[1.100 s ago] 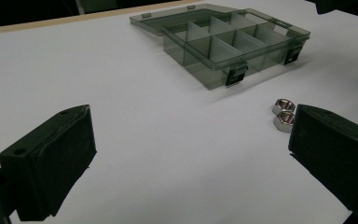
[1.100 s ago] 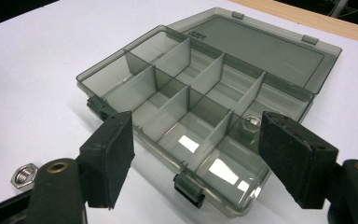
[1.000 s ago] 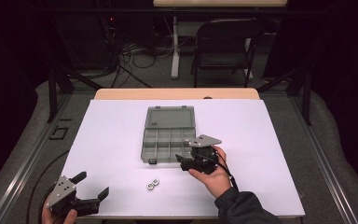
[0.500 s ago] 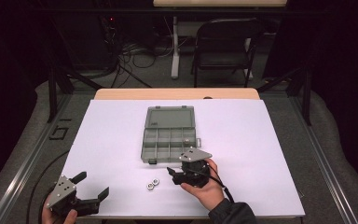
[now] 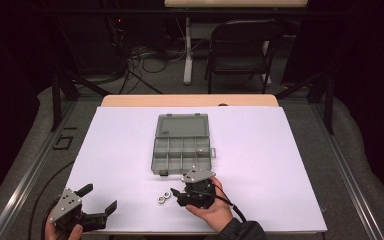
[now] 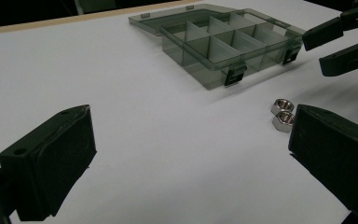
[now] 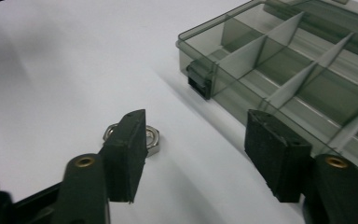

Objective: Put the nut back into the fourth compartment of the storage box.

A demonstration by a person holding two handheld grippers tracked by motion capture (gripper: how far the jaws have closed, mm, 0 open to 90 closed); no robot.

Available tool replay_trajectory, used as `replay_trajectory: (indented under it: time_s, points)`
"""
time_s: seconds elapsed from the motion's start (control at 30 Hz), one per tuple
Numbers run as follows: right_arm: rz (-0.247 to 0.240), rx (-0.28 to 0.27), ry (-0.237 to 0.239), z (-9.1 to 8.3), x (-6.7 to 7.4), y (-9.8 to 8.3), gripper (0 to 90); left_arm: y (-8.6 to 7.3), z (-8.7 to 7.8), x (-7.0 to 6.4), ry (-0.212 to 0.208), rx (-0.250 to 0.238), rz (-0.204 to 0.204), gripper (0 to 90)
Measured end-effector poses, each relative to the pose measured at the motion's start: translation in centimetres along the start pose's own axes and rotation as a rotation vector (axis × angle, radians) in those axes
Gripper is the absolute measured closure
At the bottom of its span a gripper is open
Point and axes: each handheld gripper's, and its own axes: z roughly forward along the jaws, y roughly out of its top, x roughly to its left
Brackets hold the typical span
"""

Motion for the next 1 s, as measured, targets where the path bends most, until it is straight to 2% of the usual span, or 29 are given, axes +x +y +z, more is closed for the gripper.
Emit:
replay_trajectory:
  time_s: [0.13,0.27,0.43,0.67,1.0]
  points:
    - [-0.001,0.007,0.027,0.6,0.5,0.0,47.7,0.0,0.0,0.0,-0.003,0.001,-0.002,0.5]
    - [-0.003,0.016,0.036,1.4,0.9,0.1,54.2,0.0,0.0,0.0,-0.001,0.001,-0.004,0.5]
    - [0.003,0.046,0.079,2.5,1.3,-0.1,61.6,0.0,0.0,0.0,-0.002,0.007,-0.003,0.5]
    - [-0.003,0.073,0.105,3.3,1.7,-0.3,64.9,0.0,0.0,0.0,-0.005,0.006,-0.001,0.5]
    - [-0.010,0.101,0.103,4.2,1.8,-0.6,65.6,0.0,0.0,0.0,-0.005,0.007,-0.001,0.5]
